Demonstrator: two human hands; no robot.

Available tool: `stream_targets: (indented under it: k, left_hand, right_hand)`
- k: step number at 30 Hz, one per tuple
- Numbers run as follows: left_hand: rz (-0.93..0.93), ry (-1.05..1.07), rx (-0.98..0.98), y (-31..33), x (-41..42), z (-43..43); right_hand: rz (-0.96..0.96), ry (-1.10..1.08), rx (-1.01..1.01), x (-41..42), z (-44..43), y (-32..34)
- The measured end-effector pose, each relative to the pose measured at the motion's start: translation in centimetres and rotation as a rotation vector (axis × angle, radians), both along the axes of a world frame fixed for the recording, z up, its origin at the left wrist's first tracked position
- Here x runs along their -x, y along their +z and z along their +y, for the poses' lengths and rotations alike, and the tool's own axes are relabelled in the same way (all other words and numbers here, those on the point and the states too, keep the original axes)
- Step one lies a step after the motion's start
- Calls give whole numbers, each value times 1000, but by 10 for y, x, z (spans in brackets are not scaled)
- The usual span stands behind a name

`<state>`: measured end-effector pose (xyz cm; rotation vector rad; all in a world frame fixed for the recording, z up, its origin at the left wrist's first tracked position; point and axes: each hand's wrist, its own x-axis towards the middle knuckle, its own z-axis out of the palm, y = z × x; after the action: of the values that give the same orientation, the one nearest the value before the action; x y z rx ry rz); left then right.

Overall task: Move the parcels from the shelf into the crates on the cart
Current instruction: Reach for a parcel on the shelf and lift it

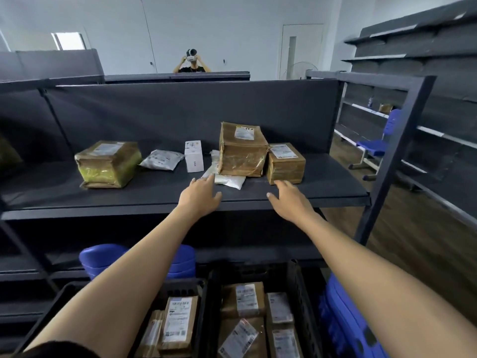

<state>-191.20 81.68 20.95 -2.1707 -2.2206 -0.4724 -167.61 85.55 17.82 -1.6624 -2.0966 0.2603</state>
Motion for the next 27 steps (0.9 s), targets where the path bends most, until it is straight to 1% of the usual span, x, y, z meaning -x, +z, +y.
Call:
stream_targets:
  k: [5, 10, 14, 17, 21, 24, 27]
  left_hand:
    - [-28, 21, -50, 9, -4, 34]
    - [-78, 21, -48, 15, -7, 73]
    - [-136, 34, -45, 19, -3, 115]
    - [-179, 38, -34, 20, 0, 148]
    - [-234, 51, -29, 21, 4, 188]
    - [-277, 78, -18, 20, 8, 215]
    - [-358, 98, -14, 15, 10, 233]
  right_hand:
    - [-2, 12, -29, 2, 47, 26]
    - [35, -8, -38, 10, 95, 46]
    - [108, -11, -32, 17, 133, 55]
    - [148, -19, -22, 21, 162, 56]
    - [102, -24, -22, 28, 198, 53]
    - [112, -38, 1, 30, 219, 47]
    - [124, -65, 8, 30, 234, 41]
